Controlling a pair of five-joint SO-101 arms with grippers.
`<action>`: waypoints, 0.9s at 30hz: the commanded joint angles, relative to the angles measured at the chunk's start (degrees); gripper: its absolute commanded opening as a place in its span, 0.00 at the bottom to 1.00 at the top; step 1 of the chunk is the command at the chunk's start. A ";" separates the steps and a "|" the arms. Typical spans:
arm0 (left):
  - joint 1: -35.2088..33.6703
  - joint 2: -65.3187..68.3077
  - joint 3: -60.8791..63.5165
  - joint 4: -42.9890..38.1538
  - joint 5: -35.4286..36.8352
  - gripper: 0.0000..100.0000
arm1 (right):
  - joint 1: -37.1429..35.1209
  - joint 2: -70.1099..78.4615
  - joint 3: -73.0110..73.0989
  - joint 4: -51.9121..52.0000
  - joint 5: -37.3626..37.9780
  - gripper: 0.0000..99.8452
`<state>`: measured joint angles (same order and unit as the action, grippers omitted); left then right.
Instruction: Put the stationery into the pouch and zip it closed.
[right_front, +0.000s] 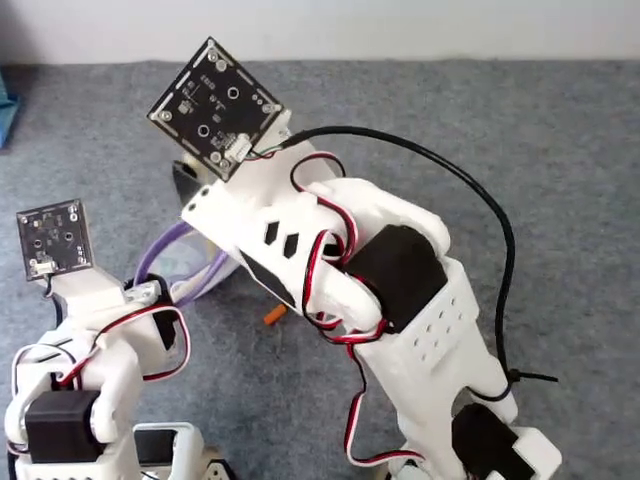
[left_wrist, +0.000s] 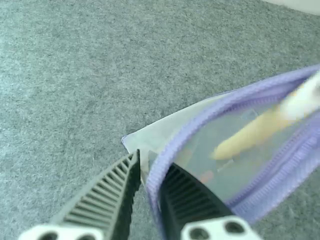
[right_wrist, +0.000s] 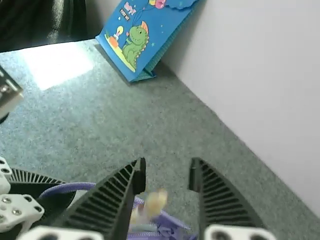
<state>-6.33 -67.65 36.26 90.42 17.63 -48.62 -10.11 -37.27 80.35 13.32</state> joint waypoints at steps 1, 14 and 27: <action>-0.53 0.79 0.84 -0.53 0.53 0.01 | 1.01 -1.10 -0.70 1.63 0.53 0.27; -0.53 0.62 0.84 -0.53 0.53 0.01 | 16.84 -1.71 -0.35 17.19 -35.34 0.17; -0.18 -4.22 -8.57 -0.79 0.26 0.01 | 26.07 22.73 -0.35 22.46 -45.80 0.17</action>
<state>-6.33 -68.62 33.19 90.59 17.63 -23.30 9.14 -37.27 100.48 -31.78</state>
